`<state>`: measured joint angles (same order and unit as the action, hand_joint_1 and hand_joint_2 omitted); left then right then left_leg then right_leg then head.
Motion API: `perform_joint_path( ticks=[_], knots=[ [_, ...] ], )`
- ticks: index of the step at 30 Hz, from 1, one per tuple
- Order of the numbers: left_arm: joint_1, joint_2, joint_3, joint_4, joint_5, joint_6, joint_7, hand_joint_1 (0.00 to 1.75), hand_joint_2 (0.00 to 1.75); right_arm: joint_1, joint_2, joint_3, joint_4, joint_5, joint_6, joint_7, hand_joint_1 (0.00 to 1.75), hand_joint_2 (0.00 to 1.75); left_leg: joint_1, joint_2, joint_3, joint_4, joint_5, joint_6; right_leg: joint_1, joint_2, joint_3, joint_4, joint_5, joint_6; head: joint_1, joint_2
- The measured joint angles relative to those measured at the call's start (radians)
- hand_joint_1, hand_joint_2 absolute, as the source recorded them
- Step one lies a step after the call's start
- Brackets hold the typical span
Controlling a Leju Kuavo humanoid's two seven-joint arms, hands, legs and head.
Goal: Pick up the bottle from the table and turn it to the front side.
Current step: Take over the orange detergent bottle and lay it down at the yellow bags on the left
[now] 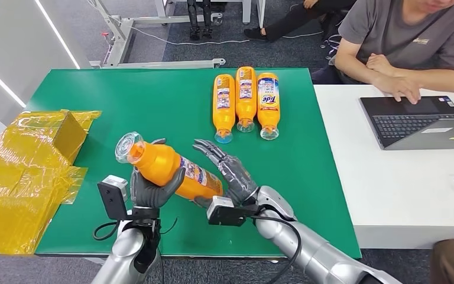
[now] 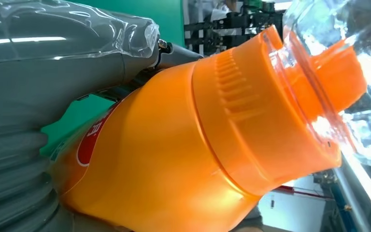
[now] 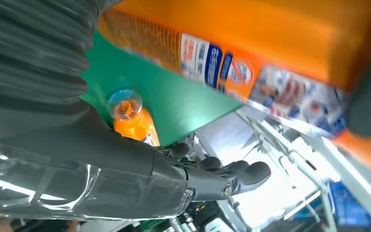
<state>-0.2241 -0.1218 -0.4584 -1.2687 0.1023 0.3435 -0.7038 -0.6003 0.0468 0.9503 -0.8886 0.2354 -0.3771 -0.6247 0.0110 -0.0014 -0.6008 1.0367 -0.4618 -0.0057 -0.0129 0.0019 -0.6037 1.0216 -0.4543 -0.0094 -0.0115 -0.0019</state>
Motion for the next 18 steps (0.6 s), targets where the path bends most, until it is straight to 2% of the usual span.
perform_joint_path(
  ticks=[3,9,13,18],
  knots=[
    [-0.001,0.019,0.001,-0.009,-0.076,0.034,0.012,1.75,1.75,0.032,-0.003,-0.012,-0.031,-0.02,-0.03,-0.01,0.0,1.75,0.0,0.0,0.0,0.0,0.0,0.0,0.0,0.0,0.0,0.0,0.0,0.0,0.0,0.0],
    [0.0,0.088,0.041,-0.068,-0.433,0.128,0.133,1.75,1.75,0.112,-0.019,-0.033,-0.108,-0.05,-0.102,-0.025,0.0,1.75,0.0,0.001,0.0,0.0,0.0,0.0,0.0,0.001,0.0,0.0,0.0,0.0,0.0,0.0],
    [-0.007,0.158,0.074,-0.096,-0.684,0.158,0.217,1.75,1.75,0.157,-0.023,-0.057,-0.157,-0.087,-0.149,-0.049,0.0,1.75,0.0,0.001,0.0,0.0,0.0,0.0,0.0,0.001,0.0,0.001,0.0,0.0,0.0,0.0],
    [-0.044,0.264,0.107,-0.096,-0.887,0.195,0.251,1.75,1.75,0.207,-0.028,-0.09,-0.226,-0.121,-0.186,-0.066,0.0,1.75,0.001,0.001,0.0,-0.001,0.001,-0.001,0.0,0.001,0.0,0.001,0.0,0.0,0.0,0.0]
  ],
)
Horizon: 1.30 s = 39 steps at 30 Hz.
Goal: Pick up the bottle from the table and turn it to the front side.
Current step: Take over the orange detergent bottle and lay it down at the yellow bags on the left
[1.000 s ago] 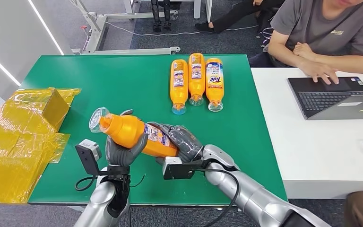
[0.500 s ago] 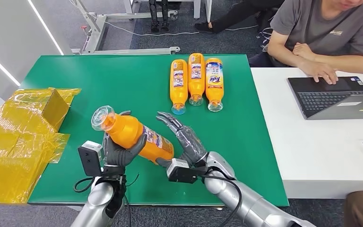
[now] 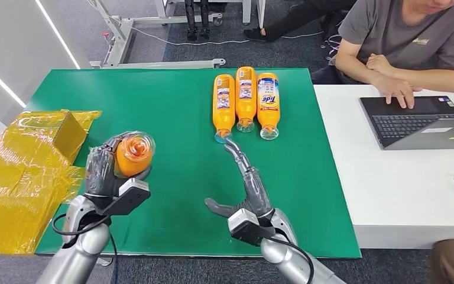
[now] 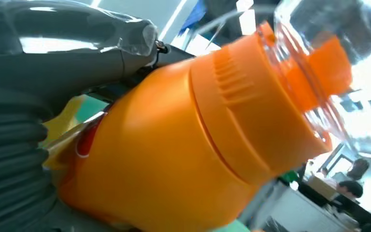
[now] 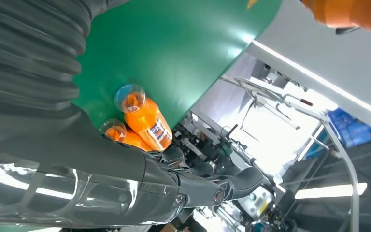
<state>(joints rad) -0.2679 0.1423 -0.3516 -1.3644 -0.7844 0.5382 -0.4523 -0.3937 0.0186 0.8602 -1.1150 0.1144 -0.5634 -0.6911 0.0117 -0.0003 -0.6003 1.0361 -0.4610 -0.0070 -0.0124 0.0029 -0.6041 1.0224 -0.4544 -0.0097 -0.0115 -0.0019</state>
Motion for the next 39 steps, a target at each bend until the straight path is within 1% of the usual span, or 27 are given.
perform_joint_path(
  ticks=[2,4,7,10,12,14,17,20,23,30,35,39],
  knots=[
    [-0.025,0.052,0.009,0.006,-0.074,0.025,0.009,1.75,1.75,0.018,-0.003,-0.009,-0.029,-0.006,-0.007,-0.001,0.0,1.75,0.0,0.001,0.0,0.0,0.0,0.0,0.0,0.001,0.0,0.0,0.0,0.0,0.0,0.0],
    [-0.048,0.112,0.018,0.014,-0.17,0.022,-0.001,1.75,1.75,0.037,-0.007,-0.019,-0.059,-0.016,-0.014,-0.003,0.0,1.75,0.0,0.001,0.0,0.0,0.0,0.0,0.0,0.001,0.0,0.0,0.0,0.0,0.0,0.0],
    [-0.067,0.215,0.044,0.029,-0.247,-0.013,-0.052,1.75,1.75,0.07,-0.012,-0.039,-0.114,-0.033,-0.021,-0.006,0.0,1.75,0.001,0.003,0.0,-0.001,0.0,0.0,0.0,0.003,-0.001,0.001,0.0,0.0,0.0,0.0],
    [-0.08,0.326,0.053,0.049,-0.262,-0.075,-0.05,1.75,1.75,0.108,-0.016,-0.066,-0.177,-0.065,-0.016,-0.006,0.0,1.75,0.001,0.004,0.0,-0.001,0.0,-0.001,0.001,0.004,-0.002,0.001,0.0,-0.001,0.0,0.0],
    [-0.087,0.39,0.05,0.068,-0.278,-0.113,-0.046,1.75,1.75,0.133,-0.016,-0.083,-0.218,-0.075,-0.011,-0.004,0.0,1.75,0.001,0.004,0.0,-0.001,0.0,-0.001,0.001,0.004,-0.002,0.001,0.0,-0.001,0.0,0.0],
    [-0.094,0.438,0.041,0.092,-0.293,-0.14,-0.042,1.75,1.75,0.151,-0.017,-0.095,-0.25,-0.078,-0.01,-0.002,0.0,1.75,0.001,0.004,0.0,-0.001,0.0,-0.001,0.001,0.004,-0.002,0.001,0.0,-0.001,0.0,0.0],
    [-0.109,0.486,0.02,0.134,-0.311,-0.18,-0.04,1.75,1.75,0.169,-0.017,-0.112,-0.287,-0.087,-0.013,-0.004,0.0,1.75,0.0,0.004,0.0,-0.002,0.0,-0.001,0.001,0.004,-0.002,0.001,0.0,-0.001,0.0,0.0],
    [-0.138,0.508,-0.013,0.208,-0.33,-0.201,-0.046,1.75,1.75,0.182,-0.017,-0.128,-0.317,-0.093,-0.023,-0.006,0.0,1.75,0.0,0.003,0.0,-0.001,0.0,-0.001,0.0,0.003,-0.002,0.0,0.0,-0.001,0.0,0.0],
    [-0.176,0.508,-0.052,0.314,-0.355,-0.201,-0.059,1.75,1.75,0.189,-0.017,-0.14,-0.341,-0.094,-0.032,-0.007,0.0,1.75,0.0,0.004,0.0,-0.001,0.0,-0.001,0.0,0.003,-0.001,0.0,0.0,-0.001,0.0,0.0],
    [-0.253,0.49,-0.137,0.499,-0.388,-0.222,-0.078,1.75,1.75,0.192,-0.017,-0.152,-0.358,-0.103,-0.044,-0.007,0.0,1.75,0.0,0.003,0.0,-0.001,0.0,-0.001,0.0,0.003,-0.002,0.0,0.0,-0.002,0.0,0.0],
    [-0.297,0.472,-0.183,0.58,-0.39,-0.246,-0.092,1.75,1.75,0.192,-0.017,-0.153,-0.359,-0.11,-0.039,-0.007,0.0,1.75,0.0,0.004,0.0,-0.001,0.0,-0.001,0.0,0.003,-0.002,0.0,0.0,-0.002,0.0,0.0],
    [-0.314,0.457,-0.215,0.626,-0.384,-0.26,-0.095,1.75,1.75,0.192,-0.017,-0.153,-0.358,-0.116,-0.033,-0.007,0.0,1.75,0.0,0.004,0.0,-0.001,0.0,-0.001,0.0,0.003,-0.002,0.0,0.0,-0.002,0.0,0.0]
  ],
)
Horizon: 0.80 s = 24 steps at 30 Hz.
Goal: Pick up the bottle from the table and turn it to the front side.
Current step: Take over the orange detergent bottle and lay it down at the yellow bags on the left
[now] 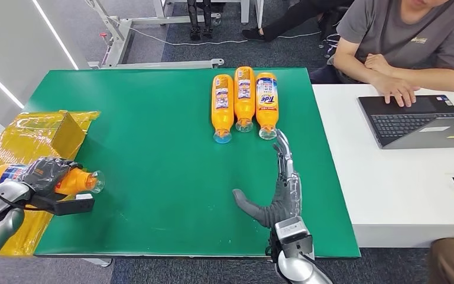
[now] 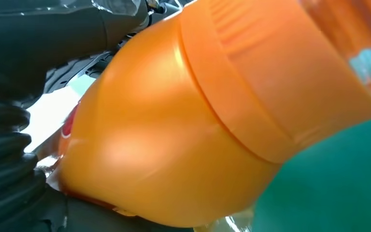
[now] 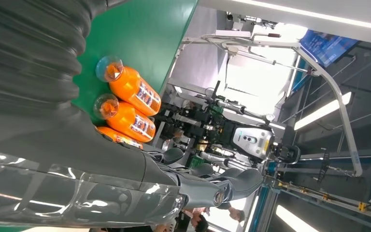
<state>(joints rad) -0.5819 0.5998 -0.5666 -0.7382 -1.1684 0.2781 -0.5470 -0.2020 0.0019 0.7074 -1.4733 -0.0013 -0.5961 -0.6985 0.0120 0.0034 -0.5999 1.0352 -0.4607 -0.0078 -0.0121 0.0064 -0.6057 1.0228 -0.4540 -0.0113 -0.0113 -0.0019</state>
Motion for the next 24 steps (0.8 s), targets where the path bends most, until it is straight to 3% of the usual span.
perform_joint_path(
  ticks=[3,7,16,24],
  knots=[
    [-0.009,-0.014,-0.019,0.03,0.001,0.001,0.0,1.75,1.75,-0.002,0.0,0.0,0.001,-0.009,-0.003,0.0,0.0,1.75,0.0,0.0,0.0,0.0,0.0,0.0,0.0,0.0,0.0,0.0,0.0,0.0,0.0,0.0],
    [-0.049,-0.043,-0.047,0.091,0.004,0.026,0.0,1.41,1.75,-0.013,0.0,0.0,0.008,-0.03,-0.017,0.0,0.0,1.75,0.0,-0.001,0.0,0.0,0.0,0.0,0.0,-0.001,0.0,0.0,0.0,0.0,0.0,0.0],
    [-0.117,-0.111,-0.06,0.191,0.05,0.098,0.002,1.73,1.75,-0.035,0.0,0.003,0.032,-0.052,-0.024,0.0,0.0,1.75,0.0,-0.001,0.0,0.0,0.0,0.0,0.0,-0.001,0.0,0.0,0.0,0.0,0.0,0.0],
    [-0.126,-0.121,-0.079,0.244,0.031,0.061,0.004,1.75,1.75,-0.036,0.0,0.004,0.037,-0.045,-0.015,0.0,0.0,1.75,0.0,-0.001,0.0,0.0,0.0,0.0,0.0,0.0,0.0,0.0,0.0,0.0,0.0,0.0]
  ],
)
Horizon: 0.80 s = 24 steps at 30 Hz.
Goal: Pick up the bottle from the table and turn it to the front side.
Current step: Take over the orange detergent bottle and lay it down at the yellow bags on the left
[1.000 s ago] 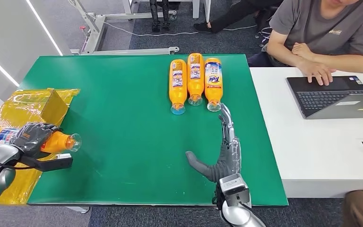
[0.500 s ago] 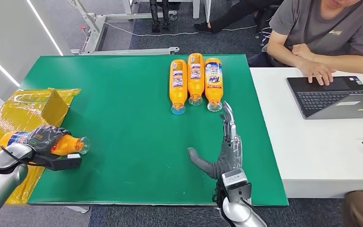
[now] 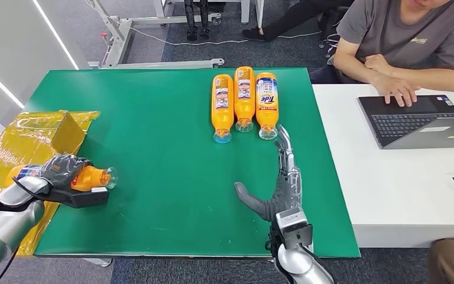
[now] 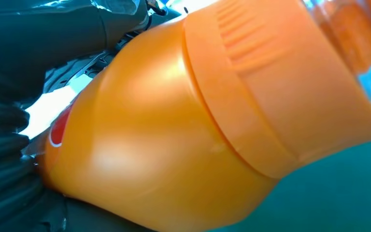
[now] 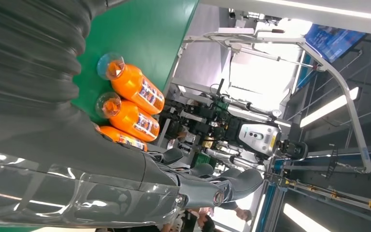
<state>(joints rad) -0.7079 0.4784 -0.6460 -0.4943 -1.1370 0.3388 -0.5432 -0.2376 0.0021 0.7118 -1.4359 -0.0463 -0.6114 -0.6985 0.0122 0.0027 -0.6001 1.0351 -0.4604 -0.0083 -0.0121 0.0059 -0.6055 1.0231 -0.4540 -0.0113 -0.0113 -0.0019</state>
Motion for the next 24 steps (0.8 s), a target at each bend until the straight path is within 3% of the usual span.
perform_joint_path(
  ticks=[7,11,19,24],
  knots=[
    [-0.003,0.022,-0.044,0.01,-0.052,-0.036,0.022,1.75,1.75,0.003,0.0,0.0,0.0,0.007,-0.002,0.0,0.0,1.75,0.0,0.0,0.0,0.0,0.0,0.0,0.0,0.0,0.0,0.0,0.0,0.0,0.0,0.0],
    [-0.007,0.027,-0.053,0.012,-0.052,-0.041,0.031,0.0,1.75,0.009,-0.001,0.0,-0.002,0.016,-0.009,0.0,0.0,1.75,0.0,0.0,0.001,0.0,0.0,0.0,0.0,0.0,0.0,0.0,0.0,0.0,0.0,0.0],
    [-0.008,0.017,-0.054,0.013,0.019,-0.044,0.025,0.0,1.75,0.022,-0.001,0.001,-0.003,0.028,-0.017,0.0,0.0,1.75,0.0,0.0,0.001,0.0,0.0,0.0,0.0,0.0,0.0,0.0,0.0,0.0,0.0,0.0],
    [-0.016,0.007,-0.054,0.013,0.075,-0.109,-0.006,0.0,1.75,0.033,-0.001,0.001,-0.006,0.045,-0.014,0.0,0.0,1.75,0.0,-0.001,0.001,0.0,0.0,0.0,0.0,-0.001,0.001,0.0,0.0,0.0,0.0,0.0]
  ],
)
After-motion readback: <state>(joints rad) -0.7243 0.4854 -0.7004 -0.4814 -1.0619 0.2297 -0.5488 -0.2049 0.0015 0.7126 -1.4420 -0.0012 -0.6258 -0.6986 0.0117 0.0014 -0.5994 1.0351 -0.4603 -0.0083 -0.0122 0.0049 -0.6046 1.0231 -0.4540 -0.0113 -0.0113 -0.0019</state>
